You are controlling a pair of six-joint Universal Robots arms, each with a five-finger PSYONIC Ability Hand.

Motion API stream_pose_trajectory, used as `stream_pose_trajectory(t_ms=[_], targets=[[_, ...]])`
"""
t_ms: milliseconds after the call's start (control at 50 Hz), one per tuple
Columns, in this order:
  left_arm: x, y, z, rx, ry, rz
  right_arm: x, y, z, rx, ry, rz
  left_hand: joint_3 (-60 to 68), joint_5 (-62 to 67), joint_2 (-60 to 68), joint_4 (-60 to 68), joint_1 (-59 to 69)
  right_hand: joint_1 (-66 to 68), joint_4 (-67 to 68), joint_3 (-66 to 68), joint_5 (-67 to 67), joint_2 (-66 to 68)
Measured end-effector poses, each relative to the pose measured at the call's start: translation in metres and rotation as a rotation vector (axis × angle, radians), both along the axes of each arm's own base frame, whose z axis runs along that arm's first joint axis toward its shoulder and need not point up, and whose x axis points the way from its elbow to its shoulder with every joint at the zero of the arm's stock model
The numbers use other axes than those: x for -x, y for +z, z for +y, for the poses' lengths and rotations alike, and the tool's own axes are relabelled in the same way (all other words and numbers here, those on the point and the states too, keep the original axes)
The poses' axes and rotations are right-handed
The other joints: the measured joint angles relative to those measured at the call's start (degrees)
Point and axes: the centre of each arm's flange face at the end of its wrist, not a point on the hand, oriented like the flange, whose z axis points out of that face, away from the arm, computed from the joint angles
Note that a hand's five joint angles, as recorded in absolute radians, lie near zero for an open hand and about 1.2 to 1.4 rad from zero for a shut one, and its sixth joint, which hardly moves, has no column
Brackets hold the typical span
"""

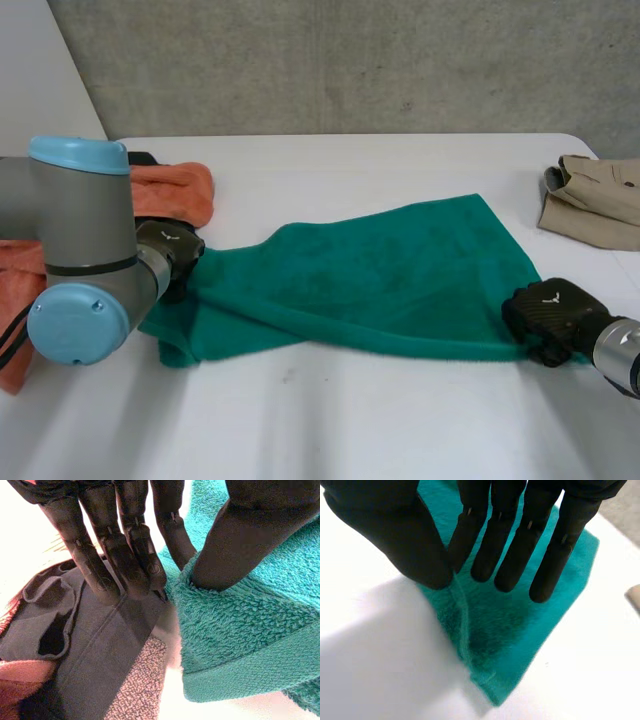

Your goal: Fold the laundry.

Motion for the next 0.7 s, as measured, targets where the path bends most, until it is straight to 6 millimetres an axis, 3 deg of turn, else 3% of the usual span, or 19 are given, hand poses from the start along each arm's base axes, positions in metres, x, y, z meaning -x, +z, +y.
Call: stream_pose_trajectory(t_ms=[120,300,380,400,560,640,700], targets=[[-0.002,0.006,0.007,-0.004,-0.004,0.002,0.005,0.011,-0.014,0.133,-0.038,-0.032,0.0,0.0,0.0,0.0,0.0,1.6,5.4,5.0,3.6,4.0],[-0.009,0.028,0.044,-0.033,-0.052,0.024,0.011,0.051,-0.025,0.245,-0.062,-0.074,0.0,0.0,0.0,0.0,0.0,1.6,5.4,5.0,3.6,4.0],[-0.014,0.034,0.066,-0.072,-0.087,0.027,0.014,0.058,-0.024,0.195,-0.060,-0.048,0.0,0.0,0.0,0.0,0.0,1.6,5.5,5.0,3.6,4.0],[-0.018,0.036,0.082,-0.110,-0.111,0.024,0.016,0.061,-0.021,0.146,-0.055,-0.011,0.0,0.0,0.0,0.0,0.0,1.6,5.5,5.0,3.6,4.0],[-0.033,0.035,0.154,-0.299,-0.271,-0.025,0.031,0.067,0.012,-0.191,0.057,0.248,0.0,0.0,0.0,0.2,0.0,1.6,5.5,5.2,3.6,4.0],[-0.034,0.033,0.167,-0.306,-0.335,-0.038,0.033,0.069,0.017,-0.244,0.106,0.296,0.0,0.0,0.1,0.2,0.0,1.6,5.5,5.2,3.6,4.0],[-0.031,0.031,0.160,-0.249,-0.348,-0.042,0.029,0.069,0.012,-0.216,0.109,0.290,0.0,0.0,0.1,0.2,0.0,1.6,5.6,5.2,3.6,4.0]])
